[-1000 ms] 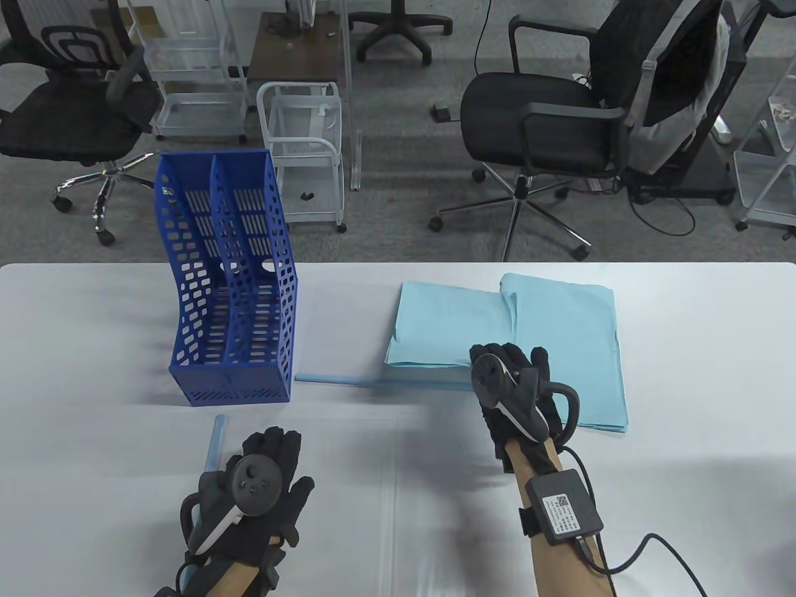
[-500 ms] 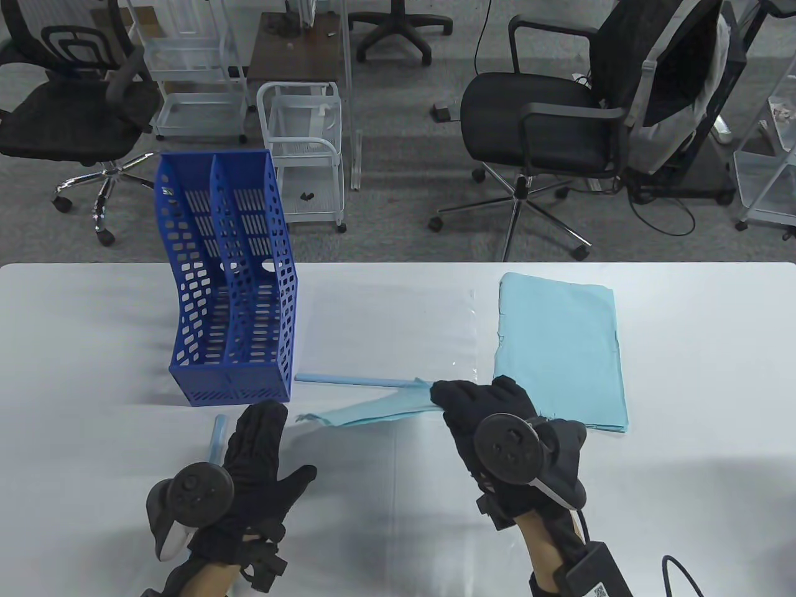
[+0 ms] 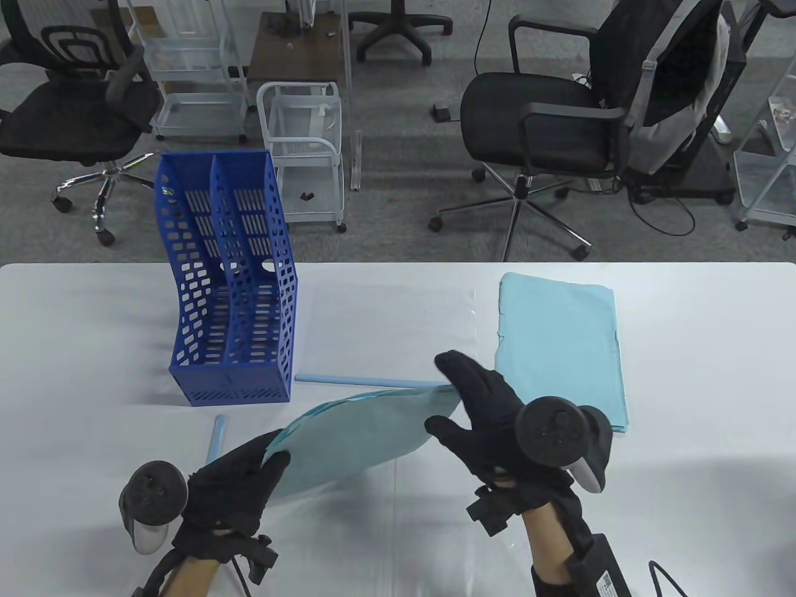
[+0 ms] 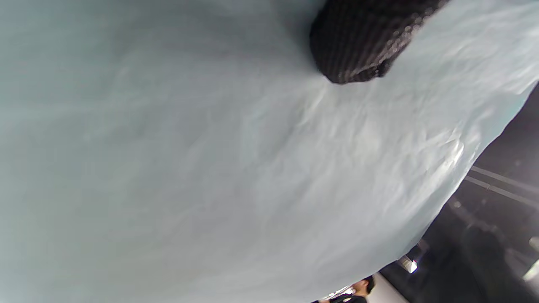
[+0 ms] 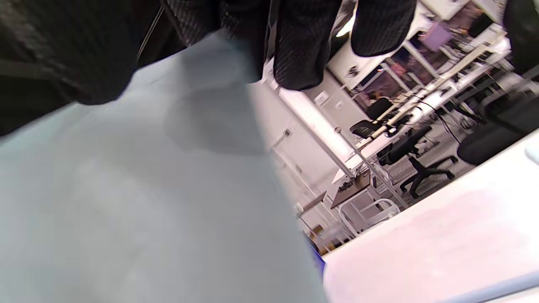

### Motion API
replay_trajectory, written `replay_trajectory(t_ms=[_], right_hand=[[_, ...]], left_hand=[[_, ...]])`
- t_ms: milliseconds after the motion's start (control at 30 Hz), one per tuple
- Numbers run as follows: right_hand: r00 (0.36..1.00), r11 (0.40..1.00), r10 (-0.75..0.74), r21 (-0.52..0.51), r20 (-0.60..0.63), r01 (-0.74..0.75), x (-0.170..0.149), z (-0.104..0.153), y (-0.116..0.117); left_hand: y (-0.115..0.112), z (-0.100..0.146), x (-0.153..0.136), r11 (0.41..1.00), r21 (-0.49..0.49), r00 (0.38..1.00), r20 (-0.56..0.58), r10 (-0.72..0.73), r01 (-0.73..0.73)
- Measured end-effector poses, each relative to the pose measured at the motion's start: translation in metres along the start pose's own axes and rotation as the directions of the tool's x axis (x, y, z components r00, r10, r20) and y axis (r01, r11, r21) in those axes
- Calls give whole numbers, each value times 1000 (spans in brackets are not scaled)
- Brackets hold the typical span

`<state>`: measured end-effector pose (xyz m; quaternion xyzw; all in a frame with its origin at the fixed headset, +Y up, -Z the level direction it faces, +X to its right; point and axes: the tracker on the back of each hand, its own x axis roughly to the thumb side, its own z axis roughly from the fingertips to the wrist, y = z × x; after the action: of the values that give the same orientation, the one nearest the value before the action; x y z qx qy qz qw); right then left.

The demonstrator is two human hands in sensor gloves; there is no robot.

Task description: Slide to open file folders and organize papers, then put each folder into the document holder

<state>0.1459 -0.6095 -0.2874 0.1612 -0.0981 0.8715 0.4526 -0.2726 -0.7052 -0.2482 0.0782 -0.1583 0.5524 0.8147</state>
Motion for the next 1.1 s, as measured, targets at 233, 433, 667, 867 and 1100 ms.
replay_trajectory(t_ms=[233,433,667,867,1100], right_hand=[[869,820,-450,290,-204,493,-54,11,35],[849,843,-458,173,-263,509,-55,31,52],[875,922,-375,-26,-305,386,-66,49,43],[870,941,-332,-66,-364,332,-75,55,34],[819,970,-232,-67,-525,233,-90,64,15]], left_hand=[[-12,0,-4,947,-78,948,-95,304,-311],[-36,-2,-11,907,-156,913,-187,362,-392],[-56,-1,-18,893,-199,896,-280,344,-405],[-64,0,-16,920,-142,895,-323,307,-366],[-82,-8,-1,970,-160,895,-436,99,-185]])
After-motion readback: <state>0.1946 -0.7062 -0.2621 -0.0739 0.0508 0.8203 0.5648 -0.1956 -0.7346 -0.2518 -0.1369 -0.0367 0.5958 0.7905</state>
